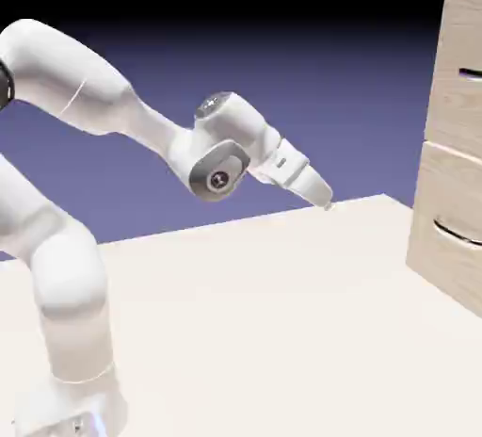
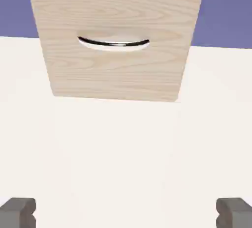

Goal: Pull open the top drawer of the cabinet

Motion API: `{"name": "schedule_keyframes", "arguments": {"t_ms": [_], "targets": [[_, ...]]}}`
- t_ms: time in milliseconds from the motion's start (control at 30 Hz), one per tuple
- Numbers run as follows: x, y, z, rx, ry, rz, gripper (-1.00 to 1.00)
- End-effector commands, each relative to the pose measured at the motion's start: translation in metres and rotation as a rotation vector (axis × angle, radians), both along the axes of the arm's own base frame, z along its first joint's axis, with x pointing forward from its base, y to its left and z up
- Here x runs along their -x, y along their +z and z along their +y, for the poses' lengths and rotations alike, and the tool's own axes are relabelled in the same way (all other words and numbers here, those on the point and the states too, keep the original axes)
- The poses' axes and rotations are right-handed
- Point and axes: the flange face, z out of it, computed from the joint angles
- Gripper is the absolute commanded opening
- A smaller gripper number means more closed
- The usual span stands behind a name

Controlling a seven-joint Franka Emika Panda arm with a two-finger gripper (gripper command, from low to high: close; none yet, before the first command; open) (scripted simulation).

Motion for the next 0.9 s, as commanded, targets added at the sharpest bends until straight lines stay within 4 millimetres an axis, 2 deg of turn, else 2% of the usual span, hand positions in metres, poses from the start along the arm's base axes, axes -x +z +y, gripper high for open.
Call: {"name": "schedule_keyframes", "arguments": {"t_ms": [0,200,533,700,867], "targets": [[-0.01,0.004,0.008,0.046,0.035,-0.002,1.0],[-0.064,0.019,0.06,0.301,0.249,-0.016,1.0],[-0.14,0.024,0.145,0.644,0.59,-0.086,1.0],[-0.171,0.026,0.178,0.78,0.729,-0.156,1.0],[-0.201,0.034,0.2,0.899,0.829,-0.251,1.0]]}}
